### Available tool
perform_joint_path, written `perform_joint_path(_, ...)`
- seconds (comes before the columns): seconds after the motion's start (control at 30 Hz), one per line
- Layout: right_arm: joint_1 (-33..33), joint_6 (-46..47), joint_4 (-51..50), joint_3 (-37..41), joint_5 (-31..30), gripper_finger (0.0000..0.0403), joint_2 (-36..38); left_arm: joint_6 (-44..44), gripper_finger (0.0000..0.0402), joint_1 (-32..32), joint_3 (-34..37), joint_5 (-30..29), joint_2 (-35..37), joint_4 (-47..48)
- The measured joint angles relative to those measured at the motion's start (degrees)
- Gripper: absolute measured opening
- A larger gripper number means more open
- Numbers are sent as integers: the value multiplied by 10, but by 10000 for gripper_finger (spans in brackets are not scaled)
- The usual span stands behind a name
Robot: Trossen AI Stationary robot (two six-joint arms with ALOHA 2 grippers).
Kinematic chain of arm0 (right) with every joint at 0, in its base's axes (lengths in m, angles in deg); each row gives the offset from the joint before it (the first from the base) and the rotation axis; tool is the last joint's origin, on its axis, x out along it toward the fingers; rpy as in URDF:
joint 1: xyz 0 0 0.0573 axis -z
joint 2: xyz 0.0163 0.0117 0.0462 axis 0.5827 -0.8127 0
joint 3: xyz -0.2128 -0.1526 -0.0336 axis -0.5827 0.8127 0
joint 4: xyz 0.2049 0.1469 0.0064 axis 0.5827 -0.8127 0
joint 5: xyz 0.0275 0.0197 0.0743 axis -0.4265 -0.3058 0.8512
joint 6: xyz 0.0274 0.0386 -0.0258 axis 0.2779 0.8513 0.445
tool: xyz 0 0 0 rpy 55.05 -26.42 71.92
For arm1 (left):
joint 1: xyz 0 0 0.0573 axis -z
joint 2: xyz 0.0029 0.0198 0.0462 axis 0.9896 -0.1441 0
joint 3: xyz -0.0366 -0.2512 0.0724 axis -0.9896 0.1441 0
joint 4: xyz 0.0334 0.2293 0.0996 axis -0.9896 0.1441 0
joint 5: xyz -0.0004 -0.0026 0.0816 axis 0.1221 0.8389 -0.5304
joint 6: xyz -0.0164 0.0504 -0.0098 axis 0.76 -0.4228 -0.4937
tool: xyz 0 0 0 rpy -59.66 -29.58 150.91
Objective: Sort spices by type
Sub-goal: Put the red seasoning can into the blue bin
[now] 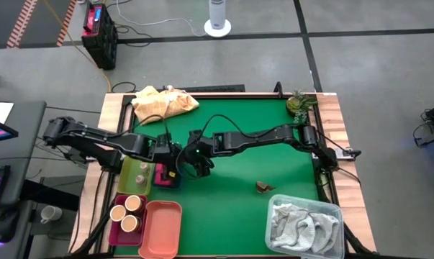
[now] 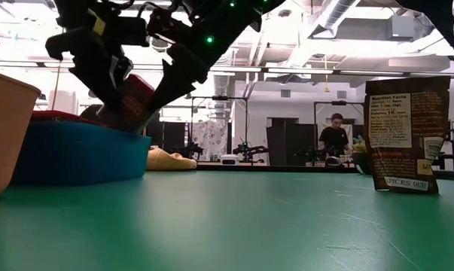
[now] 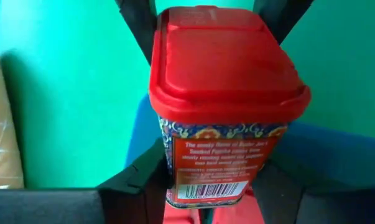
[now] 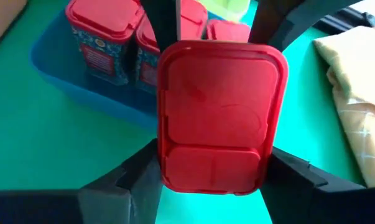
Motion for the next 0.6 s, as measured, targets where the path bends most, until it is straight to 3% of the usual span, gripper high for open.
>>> perform_joint_path(0.6,0,14,-11,-1,32,333,35,101,178,51,1,-50,26,-1)
